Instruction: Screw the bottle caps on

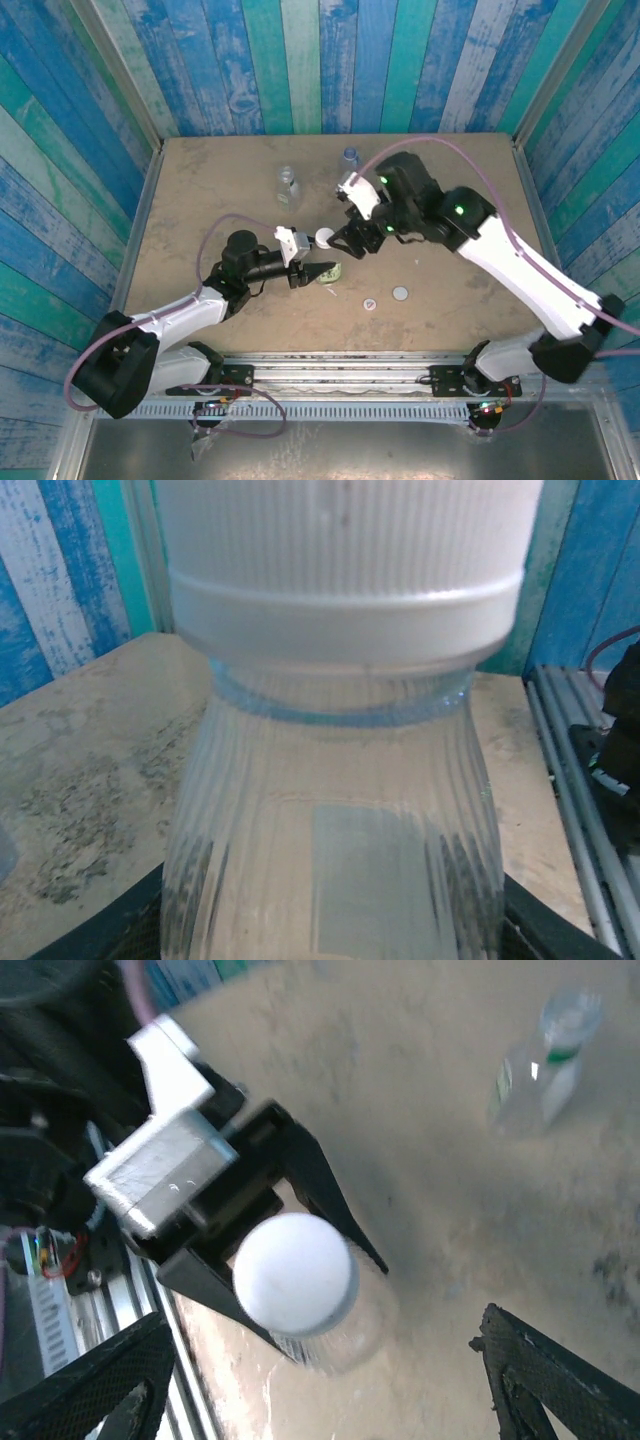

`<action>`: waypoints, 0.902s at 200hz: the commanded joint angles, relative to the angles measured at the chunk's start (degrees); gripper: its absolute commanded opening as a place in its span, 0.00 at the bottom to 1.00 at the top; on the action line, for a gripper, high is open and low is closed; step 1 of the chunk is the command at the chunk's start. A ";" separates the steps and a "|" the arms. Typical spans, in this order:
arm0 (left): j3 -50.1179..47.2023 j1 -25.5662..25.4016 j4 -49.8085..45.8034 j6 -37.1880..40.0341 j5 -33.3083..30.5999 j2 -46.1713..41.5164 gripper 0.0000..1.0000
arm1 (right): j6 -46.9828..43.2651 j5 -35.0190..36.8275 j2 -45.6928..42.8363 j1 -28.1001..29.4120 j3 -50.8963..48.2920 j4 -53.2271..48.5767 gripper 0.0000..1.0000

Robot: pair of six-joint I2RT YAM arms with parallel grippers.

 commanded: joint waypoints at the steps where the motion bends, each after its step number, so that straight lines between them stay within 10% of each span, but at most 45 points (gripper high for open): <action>1: 0.66 0.13 3.50 -2.28 4.15 0.61 0.50 | -2.34 -5.64 -5.09 0.06 -8.78 18.53 0.82; 61: 3.20 0.17 1.57 -1.18 7.19 1.30 0.50 | -6.78 -8.85 -5.63 0.19 -14.86 22.45 0.82; 180: 4.99 0.13 0.15 -0.10 7.21 2.25 0.51 | -8.83 -12.61 -2.35 0.09 -14.98 18.48 0.41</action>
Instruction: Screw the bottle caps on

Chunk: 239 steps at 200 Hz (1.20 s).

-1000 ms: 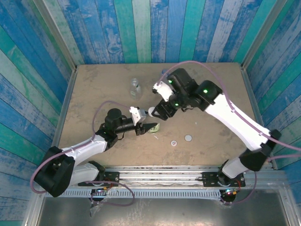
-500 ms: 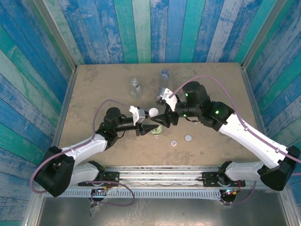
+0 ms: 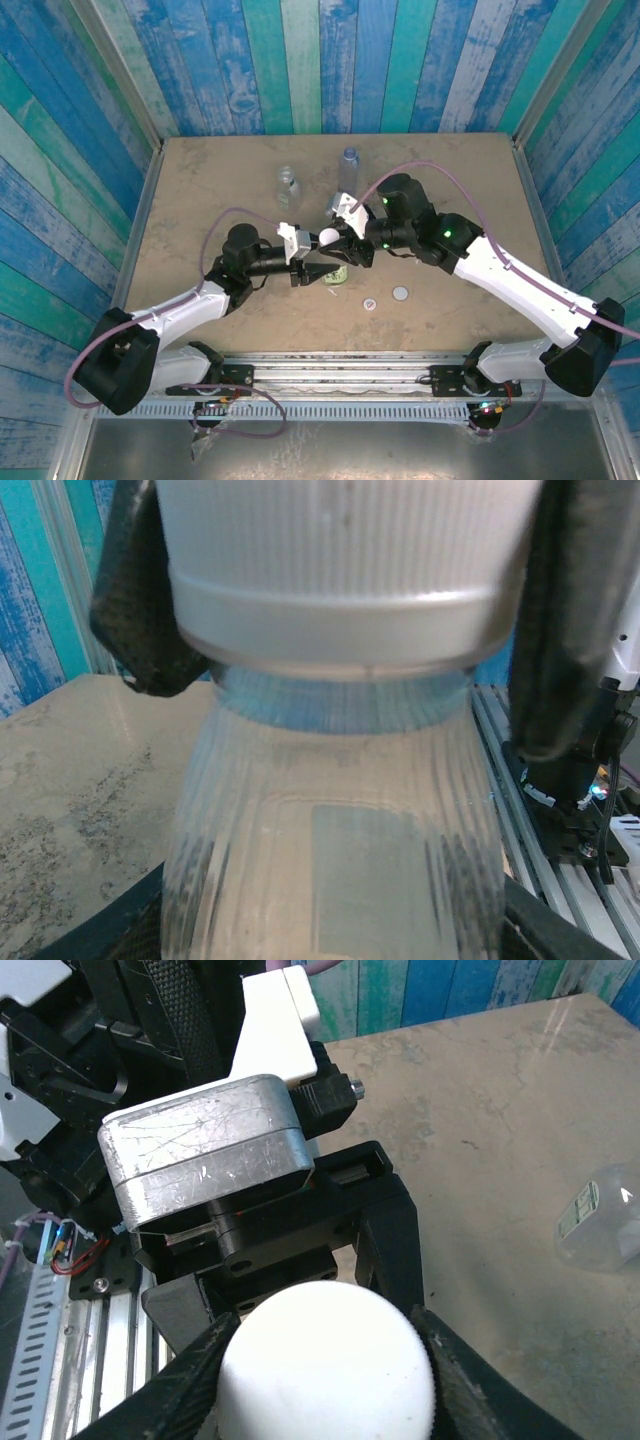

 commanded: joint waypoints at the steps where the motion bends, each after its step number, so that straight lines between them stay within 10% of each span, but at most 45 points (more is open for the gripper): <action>1: 1.45 0.15 0.08 0.45 -0.01 1.07 0.51 | -0.28 -2.04 -0.03 0.12 0.11 -1.26 0.40; 45: 1.45 0.15 0.88 0.01 -1.47 0.99 0.65 | 0.14 0.08 -0.21 -0.30 0.14 -0.89 0.31; 78: 0.07 0.15 3.06 -1.30 -5.51 -0.45 1.00 | 1.58 4.35 -1.27 -1.90 -1.70 1.42 0.31; 156: -8.83 -0.44 15.37 -7.07 -27.71 -4.09 0.94 | 9.18 23.56 -5.61 -15.90 -16.96 24.55 0.25; 239: -8.80 -1.78 19.62 -7.80 -32.80 2.77 0.94 | 10.01 21.38 14.40 -31.48 -5.82 35.48 0.23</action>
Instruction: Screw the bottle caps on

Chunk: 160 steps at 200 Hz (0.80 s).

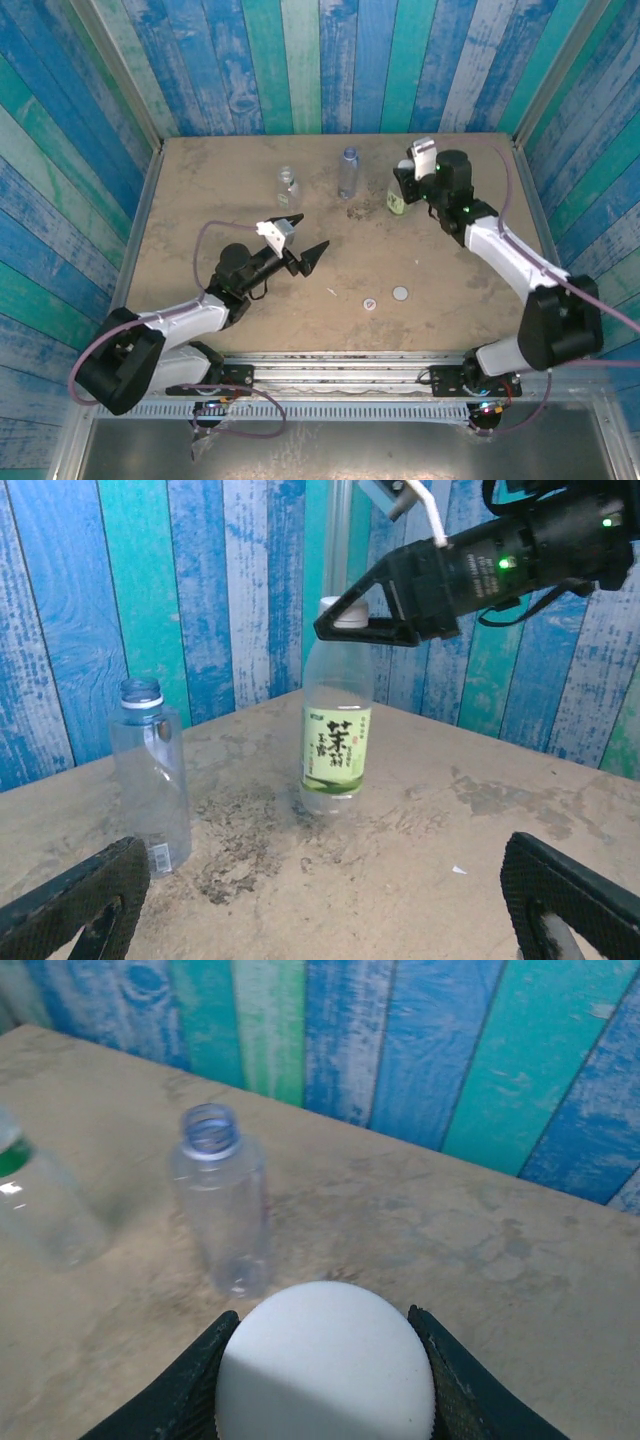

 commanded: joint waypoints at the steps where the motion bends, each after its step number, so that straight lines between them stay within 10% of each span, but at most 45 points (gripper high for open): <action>1: 0.40 -0.54 2.05 -0.01 -1.24 2.43 0.94 | 0.67 -0.82 5.08 -2.14 5.05 5.26 0.23; 160: 3.71 -0.68 -4.19 2.12 2.00 6.79 0.94 | -0.83 -4.42 28.22 -5.77 24.32 0.70 0.28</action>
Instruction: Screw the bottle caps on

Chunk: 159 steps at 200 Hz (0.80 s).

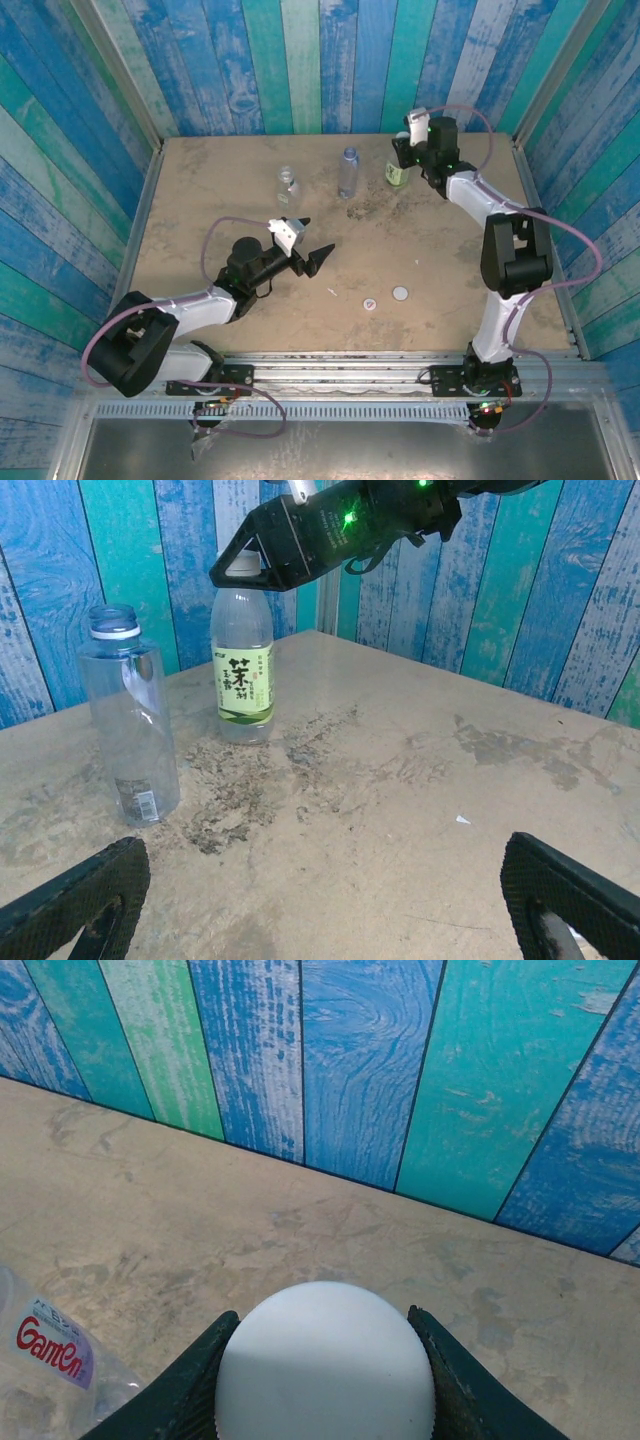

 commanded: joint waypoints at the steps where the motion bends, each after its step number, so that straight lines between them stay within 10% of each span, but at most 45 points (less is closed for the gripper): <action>1: 1.12 -0.24 -0.50 0.73 1.01 1.12 0.94 | -0.21 -0.74 1.56 -0.26 1.54 -1.61 0.29; 86: 2.92 -0.25 -7.41 1.76 -2.92 -1.70 0.94 | -1.29 -0.44 -1.28 -0.28 3.43 -4.15 0.79; 159: 9.12 1.55 -17.78 -0.90 -10.92 -5.00 0.94 | -2.73 -1.46 -12.96 -0.06 -1.99 -5.07 0.93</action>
